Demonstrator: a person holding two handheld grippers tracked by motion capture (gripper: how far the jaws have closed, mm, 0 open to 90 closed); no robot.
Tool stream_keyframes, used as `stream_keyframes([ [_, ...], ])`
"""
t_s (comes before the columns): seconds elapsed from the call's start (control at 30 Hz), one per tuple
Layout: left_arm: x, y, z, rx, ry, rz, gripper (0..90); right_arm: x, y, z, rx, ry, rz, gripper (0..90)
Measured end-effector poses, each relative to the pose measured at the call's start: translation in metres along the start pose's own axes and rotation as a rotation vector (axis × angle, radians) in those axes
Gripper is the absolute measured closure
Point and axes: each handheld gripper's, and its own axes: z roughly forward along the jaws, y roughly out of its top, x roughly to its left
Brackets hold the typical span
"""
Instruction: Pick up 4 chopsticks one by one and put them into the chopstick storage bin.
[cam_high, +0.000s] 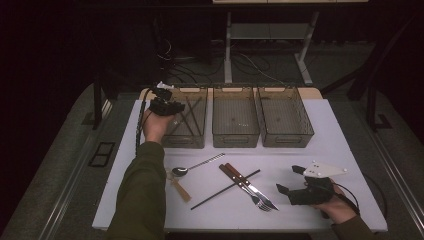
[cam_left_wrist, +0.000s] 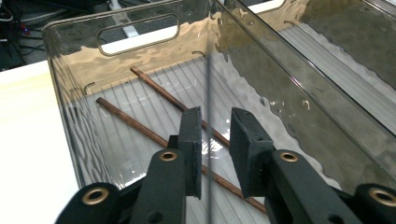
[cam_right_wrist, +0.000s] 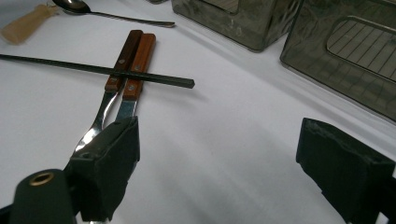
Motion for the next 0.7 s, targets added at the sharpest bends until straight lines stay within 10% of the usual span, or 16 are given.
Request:
stream_keyframes([
  [0.7, -0.014, -0.002, -0.019, -0.061, -0.083, 0.022, 61.1, 0.001, 0.0, 0.0, 0.005, -0.003, -0.001, 13.5],
])
